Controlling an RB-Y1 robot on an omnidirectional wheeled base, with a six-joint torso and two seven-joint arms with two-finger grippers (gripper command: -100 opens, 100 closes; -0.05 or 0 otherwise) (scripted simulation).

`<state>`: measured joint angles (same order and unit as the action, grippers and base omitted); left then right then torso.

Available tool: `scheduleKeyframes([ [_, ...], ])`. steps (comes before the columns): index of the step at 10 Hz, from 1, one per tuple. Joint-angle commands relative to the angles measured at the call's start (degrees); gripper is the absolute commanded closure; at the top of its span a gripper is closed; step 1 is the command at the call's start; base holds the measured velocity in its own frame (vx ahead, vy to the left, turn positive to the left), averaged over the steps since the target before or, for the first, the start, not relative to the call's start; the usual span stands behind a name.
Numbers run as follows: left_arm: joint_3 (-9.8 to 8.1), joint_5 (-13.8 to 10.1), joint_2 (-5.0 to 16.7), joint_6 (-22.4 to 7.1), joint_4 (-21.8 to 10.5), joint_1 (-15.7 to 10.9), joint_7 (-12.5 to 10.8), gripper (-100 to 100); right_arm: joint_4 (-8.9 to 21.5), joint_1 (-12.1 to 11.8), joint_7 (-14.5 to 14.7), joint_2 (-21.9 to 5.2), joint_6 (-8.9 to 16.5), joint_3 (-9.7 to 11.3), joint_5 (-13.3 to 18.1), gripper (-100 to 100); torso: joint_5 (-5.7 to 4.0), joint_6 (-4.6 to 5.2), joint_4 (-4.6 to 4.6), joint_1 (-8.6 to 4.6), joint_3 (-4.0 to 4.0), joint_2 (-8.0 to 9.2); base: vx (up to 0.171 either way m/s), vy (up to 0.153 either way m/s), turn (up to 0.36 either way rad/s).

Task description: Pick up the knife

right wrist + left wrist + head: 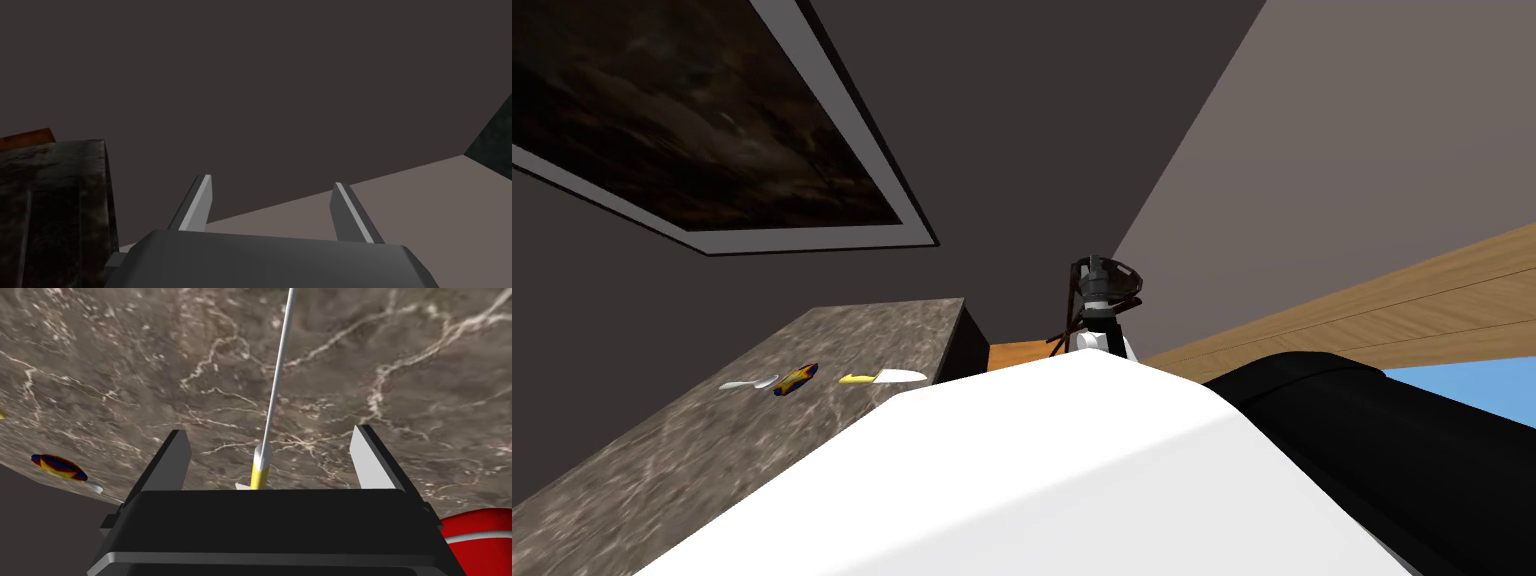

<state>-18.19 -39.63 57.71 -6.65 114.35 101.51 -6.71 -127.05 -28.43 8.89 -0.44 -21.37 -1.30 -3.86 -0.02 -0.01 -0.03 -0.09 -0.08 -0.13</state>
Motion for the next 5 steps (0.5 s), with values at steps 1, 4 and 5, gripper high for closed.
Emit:
scheduleKeyframes([
  [1,0.33,-0.94,1.82,-0.29,-0.99,1.51,0.28,-100,0.0,0.0,0.0,0.0,0.0,0.0,0.0,0,0.0,0.0,0.0,0.0,0.0,0.0,0.045,0.049,-0.153],
  [4,-1.54,-1.89,1.02,-2.93,-3.12,-1.14,0.56,-100,0.0,0.0,0.0,0.0,0.0,0.0,0.0,0,-0.04,-0.03,0.03,-0.18,0.07,0.12,-0.057,0.018,-0.114],
  [5,-1.54,-1.89,1.02,-4.46,-4.04,-3.38,0.56,-100,-0.11,0.17,-0.02,0.0,-0.05,0.12,0.01,0,-0.09,0.19,0.09,-0.22,0.37,0.73,-0.266,-0.013,-0.38],
])
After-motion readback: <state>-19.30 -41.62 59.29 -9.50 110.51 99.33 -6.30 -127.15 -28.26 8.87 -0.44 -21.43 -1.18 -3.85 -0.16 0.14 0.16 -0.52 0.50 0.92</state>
